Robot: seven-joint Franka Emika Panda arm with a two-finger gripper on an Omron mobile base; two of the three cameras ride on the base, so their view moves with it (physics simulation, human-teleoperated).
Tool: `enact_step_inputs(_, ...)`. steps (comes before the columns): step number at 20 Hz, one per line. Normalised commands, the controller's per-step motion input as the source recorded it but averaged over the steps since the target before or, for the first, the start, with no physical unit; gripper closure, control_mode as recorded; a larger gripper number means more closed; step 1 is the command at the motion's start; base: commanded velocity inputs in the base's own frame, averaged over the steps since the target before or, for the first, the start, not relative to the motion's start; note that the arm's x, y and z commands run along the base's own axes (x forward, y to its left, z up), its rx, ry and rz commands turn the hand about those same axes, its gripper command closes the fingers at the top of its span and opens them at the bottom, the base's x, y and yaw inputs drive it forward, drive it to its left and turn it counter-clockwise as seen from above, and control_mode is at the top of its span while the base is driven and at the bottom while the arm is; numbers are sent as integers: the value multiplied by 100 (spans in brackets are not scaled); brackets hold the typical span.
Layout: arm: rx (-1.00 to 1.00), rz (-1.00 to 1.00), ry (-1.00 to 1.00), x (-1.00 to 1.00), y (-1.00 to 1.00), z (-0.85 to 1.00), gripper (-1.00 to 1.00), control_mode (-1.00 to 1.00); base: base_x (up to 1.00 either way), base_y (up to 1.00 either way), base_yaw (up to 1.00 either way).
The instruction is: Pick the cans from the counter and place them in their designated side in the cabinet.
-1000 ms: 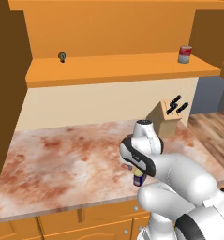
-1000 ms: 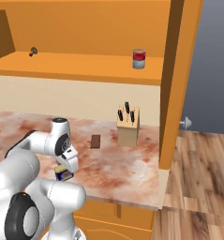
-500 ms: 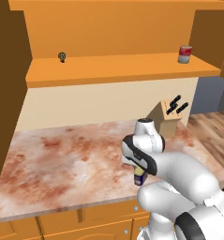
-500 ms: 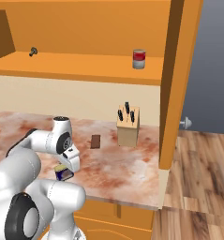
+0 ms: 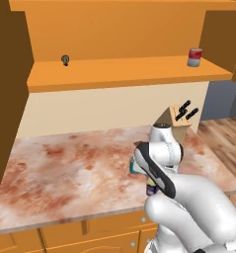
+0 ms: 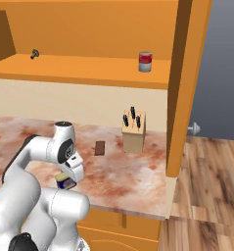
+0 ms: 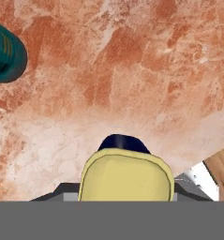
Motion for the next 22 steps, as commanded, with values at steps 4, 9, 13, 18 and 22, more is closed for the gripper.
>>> enact_step_inputs(4,5,0,-7,-30,-11,30,100,-100,0,0,0)
enact_step_inputs(9,3,0,-8,-24,-10,35,100,-100,0,0,0)
enact_step_inputs(13,3,0,-6,-17,-12,39,100,-100,0,0,0)
enact_step_inputs(18,2,0,-6,-15,-10,40,100,-100,0,0,0)
enact_step_inputs(22,1,0,-6,-13,-8,38,100,-100,0,0,0)
